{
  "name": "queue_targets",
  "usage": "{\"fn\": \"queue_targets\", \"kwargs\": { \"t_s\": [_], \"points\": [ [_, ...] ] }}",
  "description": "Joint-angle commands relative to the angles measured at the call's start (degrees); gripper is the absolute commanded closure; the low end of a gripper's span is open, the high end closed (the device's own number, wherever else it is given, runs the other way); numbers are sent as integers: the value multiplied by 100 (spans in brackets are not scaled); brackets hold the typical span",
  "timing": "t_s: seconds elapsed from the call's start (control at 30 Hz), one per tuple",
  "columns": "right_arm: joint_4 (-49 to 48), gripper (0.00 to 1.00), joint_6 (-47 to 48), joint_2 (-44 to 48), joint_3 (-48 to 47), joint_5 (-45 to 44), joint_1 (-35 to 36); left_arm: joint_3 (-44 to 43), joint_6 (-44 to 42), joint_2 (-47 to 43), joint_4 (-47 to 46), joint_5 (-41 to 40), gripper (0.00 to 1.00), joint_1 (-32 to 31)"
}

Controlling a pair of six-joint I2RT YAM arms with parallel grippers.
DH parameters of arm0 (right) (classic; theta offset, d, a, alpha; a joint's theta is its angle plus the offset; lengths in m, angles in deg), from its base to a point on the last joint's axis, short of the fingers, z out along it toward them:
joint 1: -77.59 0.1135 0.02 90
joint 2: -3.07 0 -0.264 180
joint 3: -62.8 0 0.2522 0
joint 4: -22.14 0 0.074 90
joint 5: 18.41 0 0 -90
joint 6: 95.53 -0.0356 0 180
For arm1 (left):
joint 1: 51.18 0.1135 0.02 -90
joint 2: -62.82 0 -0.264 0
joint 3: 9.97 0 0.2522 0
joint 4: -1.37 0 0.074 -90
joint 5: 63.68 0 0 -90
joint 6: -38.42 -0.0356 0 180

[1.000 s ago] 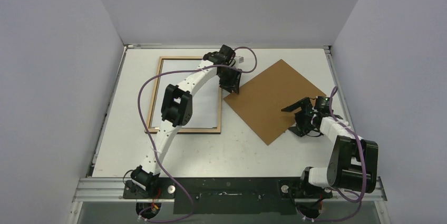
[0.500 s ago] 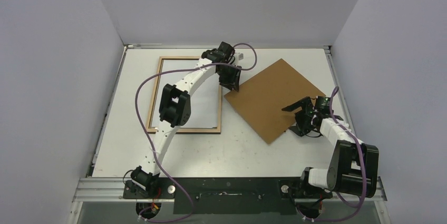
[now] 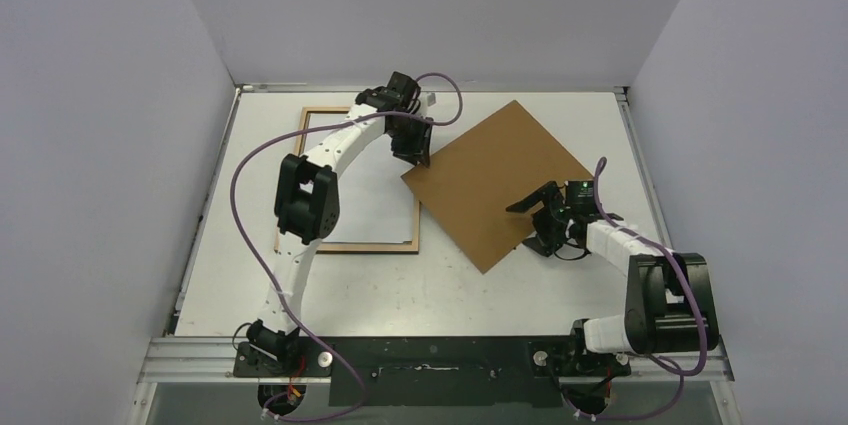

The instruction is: Put the photo into the frame

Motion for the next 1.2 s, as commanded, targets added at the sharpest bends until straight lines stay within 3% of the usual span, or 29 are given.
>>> {"fn": "queue_targets", "kwargs": {
  "t_s": [0.0,0.4,0.6,0.77,0.97,1.17],
  "points": [
    [-886,9,-282,-235,-343,97,322,524,56,-656,-193,350,66,23],
    [708,9,490,36,-692,-814,336,861,-596,-1143,-225,-455,45,220],
    [1005,10,567,97,-681,-1049,342,1701,-707,-1880,-669,-835,37,-146],
    [693,10,426,11,-584,-937,377,2996,150,-2654,-1302,-907,31,-464],
    [502,10,241,-34,-497,-924,425,5282,2253,-3681,-3378,-599,29,-568],
    [727,11,282,47,-463,-926,441,6263,3289,-4061,-4801,-642,27,-630]
  ]
}}
